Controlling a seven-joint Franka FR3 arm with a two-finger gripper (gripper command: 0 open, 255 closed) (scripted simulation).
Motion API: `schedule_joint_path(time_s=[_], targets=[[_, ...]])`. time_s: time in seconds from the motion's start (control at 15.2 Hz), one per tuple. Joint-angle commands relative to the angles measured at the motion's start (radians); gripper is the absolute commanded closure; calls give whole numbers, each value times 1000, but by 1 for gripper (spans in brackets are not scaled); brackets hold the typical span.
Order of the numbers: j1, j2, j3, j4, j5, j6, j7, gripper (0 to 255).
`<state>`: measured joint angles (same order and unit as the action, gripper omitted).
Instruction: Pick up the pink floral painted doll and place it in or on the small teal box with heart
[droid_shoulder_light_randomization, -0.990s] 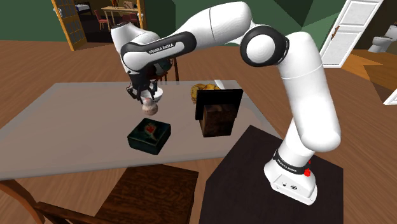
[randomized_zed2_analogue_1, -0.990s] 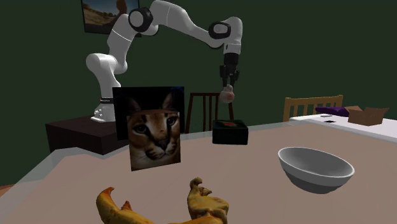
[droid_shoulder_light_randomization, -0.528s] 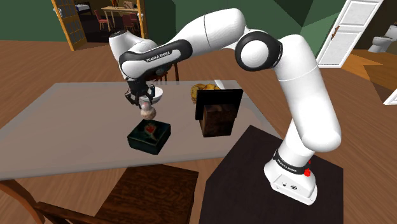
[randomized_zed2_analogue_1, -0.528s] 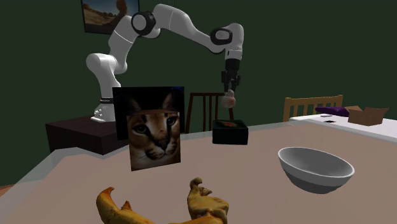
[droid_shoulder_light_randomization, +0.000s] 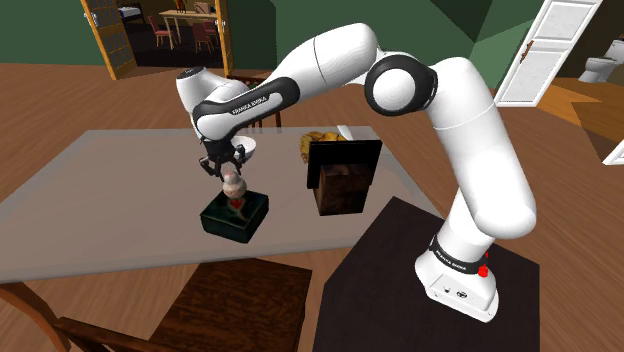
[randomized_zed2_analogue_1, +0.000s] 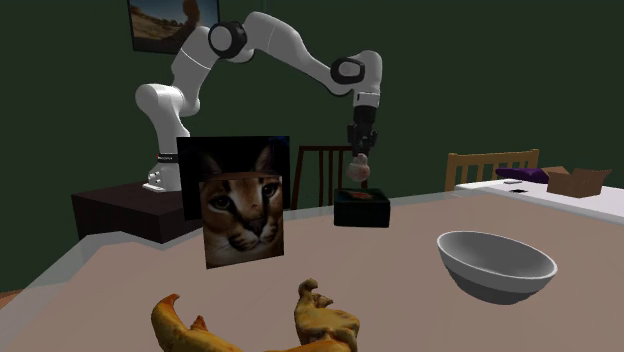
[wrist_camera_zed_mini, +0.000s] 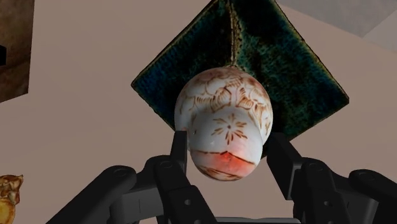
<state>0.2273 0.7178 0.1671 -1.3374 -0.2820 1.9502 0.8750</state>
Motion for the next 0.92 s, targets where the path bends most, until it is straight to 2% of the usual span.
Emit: schedule_joint_path(time_s=[0.0,0.4,0.86], targets=[[0,10,-2,-10,-3,21,4,255],[1,48,-7,-27,-12,74,15,255],[1,48,-7,-27,-12,74,15,255]])
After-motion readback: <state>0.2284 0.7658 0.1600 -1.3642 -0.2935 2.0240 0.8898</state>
